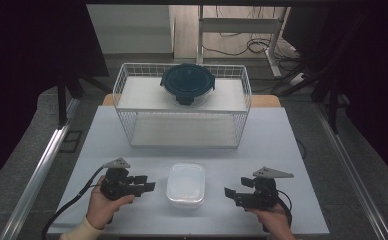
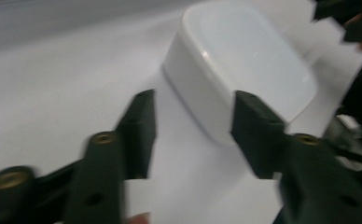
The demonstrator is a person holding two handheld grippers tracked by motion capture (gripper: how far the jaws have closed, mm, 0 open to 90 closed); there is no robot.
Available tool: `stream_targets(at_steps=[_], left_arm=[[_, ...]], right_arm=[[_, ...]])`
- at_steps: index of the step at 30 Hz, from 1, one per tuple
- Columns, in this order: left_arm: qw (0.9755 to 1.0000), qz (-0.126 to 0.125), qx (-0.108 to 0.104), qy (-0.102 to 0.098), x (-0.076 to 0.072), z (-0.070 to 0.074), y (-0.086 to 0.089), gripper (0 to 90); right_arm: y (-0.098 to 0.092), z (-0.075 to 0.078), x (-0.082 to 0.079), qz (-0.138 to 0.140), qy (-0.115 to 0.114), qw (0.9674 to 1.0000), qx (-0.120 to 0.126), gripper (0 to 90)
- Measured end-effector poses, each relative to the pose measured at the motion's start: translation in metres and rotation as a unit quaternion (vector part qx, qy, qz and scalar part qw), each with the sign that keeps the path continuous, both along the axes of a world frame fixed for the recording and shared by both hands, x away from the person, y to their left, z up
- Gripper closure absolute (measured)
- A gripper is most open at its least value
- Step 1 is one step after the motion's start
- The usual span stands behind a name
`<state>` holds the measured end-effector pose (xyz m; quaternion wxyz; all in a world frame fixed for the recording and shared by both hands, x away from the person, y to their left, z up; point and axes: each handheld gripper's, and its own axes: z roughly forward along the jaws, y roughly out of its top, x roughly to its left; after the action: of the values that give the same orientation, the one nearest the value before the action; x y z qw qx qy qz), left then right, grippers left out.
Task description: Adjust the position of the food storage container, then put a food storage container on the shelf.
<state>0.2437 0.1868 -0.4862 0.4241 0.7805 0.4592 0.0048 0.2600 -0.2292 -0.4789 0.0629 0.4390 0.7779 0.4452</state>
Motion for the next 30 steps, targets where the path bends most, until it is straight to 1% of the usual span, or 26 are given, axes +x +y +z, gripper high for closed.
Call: stream_targets(at_steps=[2,5,6,7,8,9,10,11,12,14,17,20,23,26,28,30], left_arm=[[1.0000,0.002,-0.005,0.003,-0.005,-0.001,-0.003,31.7],[0.9996,0.005,-0.023,0.012,-0.008,-0.003,-0.004,25.1],[0.9996,0.005,-0.023,0.012,-0.008,-0.003,-0.004,24.0],[0.9989,0.009,-0.042,0.020,-0.010,-0.006,-0.004,23.8],[0.9983,0.012,-0.051,0.025,-0.010,-0.008,-0.002,23.8],[0.9980,0.018,-0.053,0.028,-0.010,-0.009,0.000,23.8],[0.9980,0.018,-0.053,0.028,-0.010,-0.009,0.000,23.9],[0.9979,0.030,-0.051,0.024,-0.010,-0.011,0.004,24.1],[0.9979,0.036,-0.049,0.021,-0.010,-0.011,0.006,24.2],[0.9981,0.040,-0.046,0.013,-0.011,-0.010,0.006,24.3],[0.9979,0.041,-0.049,0.012,-0.011,-0.010,0.005,24.5],[0.9982,0.044,-0.040,0.008,-0.010,-0.011,0.005,24.7],[0.9980,0.045,-0.043,0.007,-0.010,-0.011,0.005,24.6],[0.9977,0.047,-0.048,0.008,-0.009,-0.013,0.004,23.8],[0.9976,0.047,-0.050,0.010,-0.009,-0.013,0.003,23.9],[0.9968,0.044,-0.064,0.018,-0.006,-0.013,0.003,24.0]], right_arm=[[0.001,0.000,-0.001,0.005,-0.003,1.0000,0.000,18.5],[0.002,-0.001,-0.001,0.013,-0.004,0.9999,-0.001,18.4],[0.002,-0.001,-0.001,0.013,-0.004,0.9999,-0.001,18.4],[0.003,-0.001,-0.002,0.018,-0.009,0.9998,-0.003,18.3],[0.004,-0.001,-0.002,0.020,-0.009,0.9998,-0.004,18.3],[0.005,-0.002,-0.002,0.022,-0.010,0.9997,-0.006,18.2],[0.005,-0.002,-0.002,0.022,-0.010,0.9997,-0.006,18.2],[0.007,-0.002,-0.003,0.028,-0.010,0.9995,-0.011,18.2],[0.008,-0.003,-0.003,0.031,-0.011,0.9994,-0.014,18.2],[0.010,-0.004,-0.004,0.035,-0.009,0.9992,-0.016,18.2],[0.011,-0.005,-0.004,0.037,-0.010,0.9991,-0.017,18.2],[0.011,-0.003,-0.004,0.036,-0.009,0.9992,-0.017,18.2],[0.010,-0.003,-0.004,0.032,-0.009,0.9994,-0.013,18.2],[0.010,0.000,-0.004,0.030,-0.001,0.9995,0.001,20.0],[0.010,0.001,-0.004,0.031,-0.002,0.9995,0.002,20.5],[0.011,0.002,-0.005,0.032,0.000,0.9994,0.010,22.4]])
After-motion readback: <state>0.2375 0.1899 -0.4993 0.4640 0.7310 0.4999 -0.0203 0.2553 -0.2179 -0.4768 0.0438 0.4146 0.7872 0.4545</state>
